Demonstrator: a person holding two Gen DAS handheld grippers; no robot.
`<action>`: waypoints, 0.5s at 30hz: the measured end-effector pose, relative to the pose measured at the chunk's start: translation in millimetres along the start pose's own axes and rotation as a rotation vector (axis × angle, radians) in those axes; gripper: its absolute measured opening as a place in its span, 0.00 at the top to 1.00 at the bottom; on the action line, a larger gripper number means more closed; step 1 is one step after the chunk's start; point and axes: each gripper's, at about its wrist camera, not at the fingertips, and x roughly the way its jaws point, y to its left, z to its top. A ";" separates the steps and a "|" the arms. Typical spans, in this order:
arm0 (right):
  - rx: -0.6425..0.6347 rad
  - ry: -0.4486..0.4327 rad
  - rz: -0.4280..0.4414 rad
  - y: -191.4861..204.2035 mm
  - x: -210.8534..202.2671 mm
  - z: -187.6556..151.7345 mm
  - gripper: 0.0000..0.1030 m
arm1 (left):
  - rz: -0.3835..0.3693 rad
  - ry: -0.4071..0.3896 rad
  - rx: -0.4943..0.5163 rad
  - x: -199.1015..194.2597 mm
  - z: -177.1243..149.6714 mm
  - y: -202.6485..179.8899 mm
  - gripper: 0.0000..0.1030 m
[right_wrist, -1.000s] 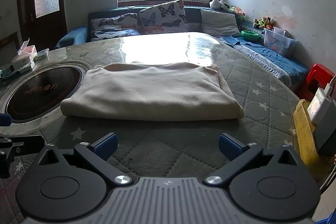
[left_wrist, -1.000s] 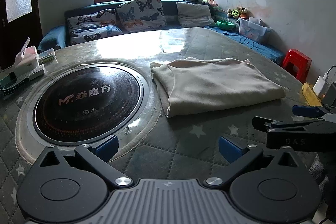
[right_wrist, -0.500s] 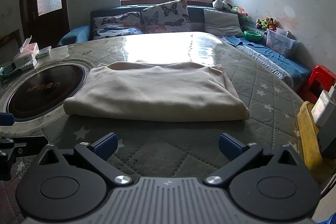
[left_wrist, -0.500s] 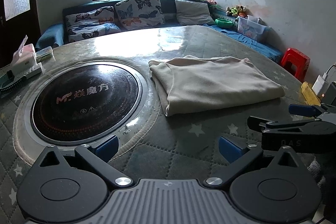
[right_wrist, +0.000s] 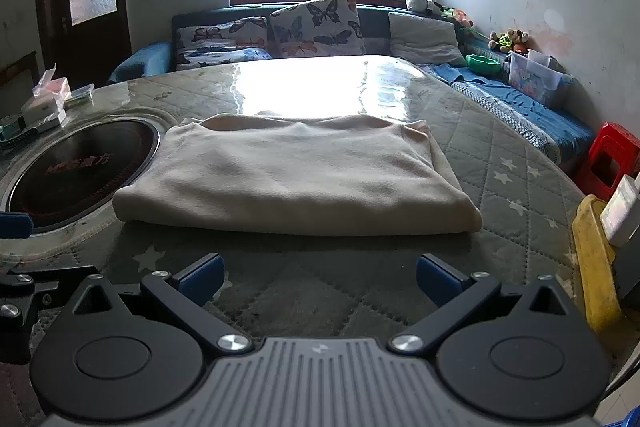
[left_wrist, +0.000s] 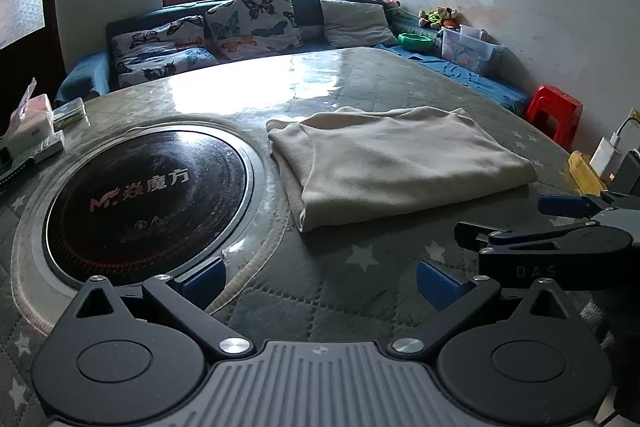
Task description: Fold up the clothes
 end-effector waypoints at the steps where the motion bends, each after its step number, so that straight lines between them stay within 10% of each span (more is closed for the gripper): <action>1: 0.000 0.002 0.000 0.0 1.1 0.3 0.00 | -0.001 0.001 0.003 1.0 0.4 -0.3 0.00; 15: 0.009 0.013 0.003 -2.8 13.6 5.0 0.00 | -0.011 0.009 0.022 13.2 4.8 -3.6 0.00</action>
